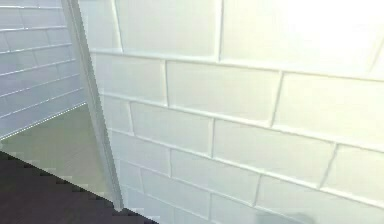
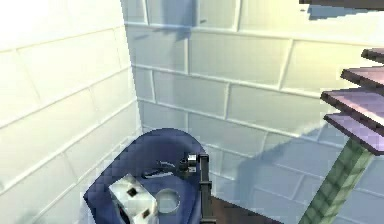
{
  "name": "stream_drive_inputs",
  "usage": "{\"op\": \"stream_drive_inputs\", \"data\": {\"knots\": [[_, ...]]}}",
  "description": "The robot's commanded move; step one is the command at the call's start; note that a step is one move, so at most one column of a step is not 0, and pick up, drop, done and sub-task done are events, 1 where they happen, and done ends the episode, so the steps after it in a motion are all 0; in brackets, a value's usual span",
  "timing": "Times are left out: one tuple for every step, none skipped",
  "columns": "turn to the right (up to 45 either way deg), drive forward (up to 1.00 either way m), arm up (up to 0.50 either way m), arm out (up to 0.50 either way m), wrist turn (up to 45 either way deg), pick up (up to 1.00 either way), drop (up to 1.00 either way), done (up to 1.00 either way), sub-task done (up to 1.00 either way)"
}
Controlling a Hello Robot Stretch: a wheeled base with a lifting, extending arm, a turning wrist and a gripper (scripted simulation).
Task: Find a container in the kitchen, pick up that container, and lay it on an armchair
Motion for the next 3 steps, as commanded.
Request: {"op": "stream_drive_inputs", "data": {"knots": [[0.0,0.0,0.1,0.0,0.0,0.0,0.0,0.0,0.0],[0.0,0.0,0.0,-0.08,0.0,0.0,0.0,0.0,0.0],[0.0,0.0,0.0,0.0,0.0,0.0,0.0,1.0,0.0]]}}
